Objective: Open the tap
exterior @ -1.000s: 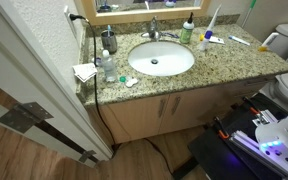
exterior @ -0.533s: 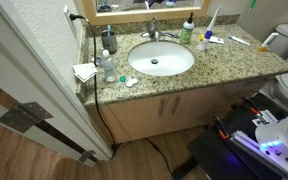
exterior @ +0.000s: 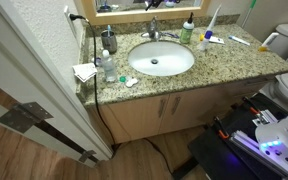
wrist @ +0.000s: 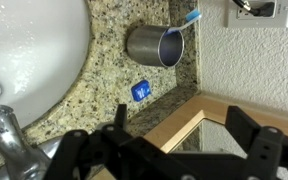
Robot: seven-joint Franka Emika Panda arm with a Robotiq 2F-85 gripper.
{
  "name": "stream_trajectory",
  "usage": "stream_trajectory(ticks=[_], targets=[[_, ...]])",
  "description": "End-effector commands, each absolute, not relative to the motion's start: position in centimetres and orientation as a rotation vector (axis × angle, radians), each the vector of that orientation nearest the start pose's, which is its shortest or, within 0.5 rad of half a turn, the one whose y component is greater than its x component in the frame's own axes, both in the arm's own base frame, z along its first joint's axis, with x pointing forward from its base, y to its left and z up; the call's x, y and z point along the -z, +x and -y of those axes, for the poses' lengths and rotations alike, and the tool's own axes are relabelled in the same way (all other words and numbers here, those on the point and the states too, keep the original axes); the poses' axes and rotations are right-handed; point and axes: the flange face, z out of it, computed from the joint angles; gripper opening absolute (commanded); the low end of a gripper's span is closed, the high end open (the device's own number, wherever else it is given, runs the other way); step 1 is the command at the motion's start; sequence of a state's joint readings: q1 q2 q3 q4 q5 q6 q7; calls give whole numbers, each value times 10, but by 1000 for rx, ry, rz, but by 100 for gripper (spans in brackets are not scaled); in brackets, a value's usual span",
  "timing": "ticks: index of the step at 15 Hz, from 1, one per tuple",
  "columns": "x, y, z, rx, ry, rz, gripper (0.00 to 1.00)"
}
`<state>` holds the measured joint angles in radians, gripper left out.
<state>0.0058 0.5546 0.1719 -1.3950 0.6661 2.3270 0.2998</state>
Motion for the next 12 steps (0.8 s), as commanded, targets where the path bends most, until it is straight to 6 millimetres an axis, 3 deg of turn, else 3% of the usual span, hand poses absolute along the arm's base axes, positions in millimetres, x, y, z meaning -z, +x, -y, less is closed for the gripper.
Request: stream_trajectory(ticks=[1,6,7,8,12], targets=[[-414,751,-127,78,-2218,-748,100],[-369,774,-146,-66,-2000,-976,100],[-364,775,-152,-85,-1946,-1015,100],[-372,765,-142,-54,-2036,-959,100],[-350,769,-158,-171,-1950,-991,100]])
